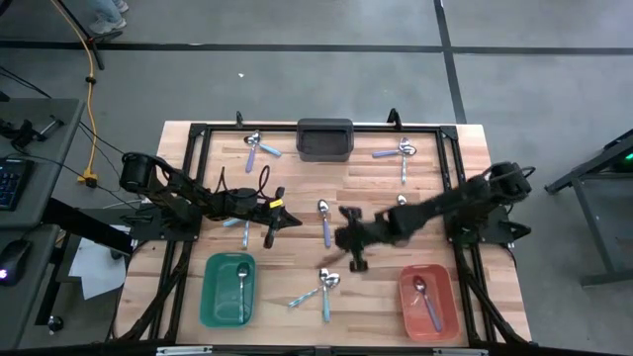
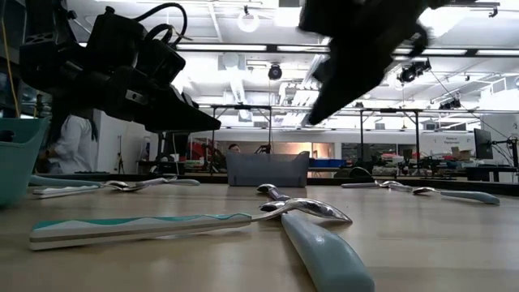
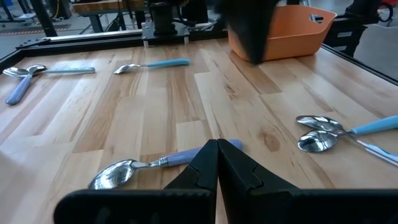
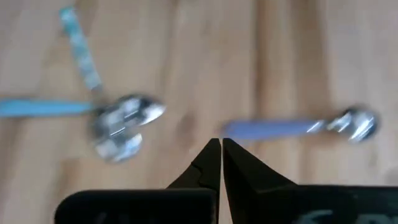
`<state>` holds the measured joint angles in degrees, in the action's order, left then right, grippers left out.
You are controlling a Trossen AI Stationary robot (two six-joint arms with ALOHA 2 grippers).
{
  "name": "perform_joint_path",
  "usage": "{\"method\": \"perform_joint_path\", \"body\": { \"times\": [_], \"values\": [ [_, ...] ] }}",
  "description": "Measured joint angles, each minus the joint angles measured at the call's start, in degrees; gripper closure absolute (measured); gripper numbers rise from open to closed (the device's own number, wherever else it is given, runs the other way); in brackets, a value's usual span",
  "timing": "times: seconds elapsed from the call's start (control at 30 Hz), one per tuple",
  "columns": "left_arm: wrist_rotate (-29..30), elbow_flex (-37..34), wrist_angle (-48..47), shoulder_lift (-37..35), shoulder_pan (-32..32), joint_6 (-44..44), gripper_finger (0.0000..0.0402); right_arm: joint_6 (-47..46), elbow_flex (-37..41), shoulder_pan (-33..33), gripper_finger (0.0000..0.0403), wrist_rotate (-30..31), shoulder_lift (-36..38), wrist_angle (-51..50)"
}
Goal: Sort silverware by color (type)
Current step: Put the blue spoon into the black bin
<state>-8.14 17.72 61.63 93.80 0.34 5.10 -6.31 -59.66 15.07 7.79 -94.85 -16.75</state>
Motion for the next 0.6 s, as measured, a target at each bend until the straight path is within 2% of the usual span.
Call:
{"method": "perform_joint_path", "body": {
  "times": [0.2, 0.37, 0.53, 0.6],
  "values": [
    [0.0, 0.0, -0.62, 0.0, 0.0, 0.02, 0.0401, 11.4, 5.6, -11.97, 0.0403, -7.38, 0.0, 17.64],
    [0.0, 0.0, -1.03, 0.0, 0.0, 0.07, 0.0401, 18.53, 8.13, -17.83, 0.0403, -10.57, 0.04, 31.05],
    [0.66, 0.0, -1.03, 0.0, 0.0, 3.23, 0.0401, 21.51, 8.44, -20.98, 0.0403, -10.65, 0.04, 36.03],
    [2.59, 0.0, -1.03, 0.0, 0.0, 3.61, 0.0402, 22.7, 8.46, -21.9, 0.0403, -10.66, 0.04, 36.81]
  ]
}}
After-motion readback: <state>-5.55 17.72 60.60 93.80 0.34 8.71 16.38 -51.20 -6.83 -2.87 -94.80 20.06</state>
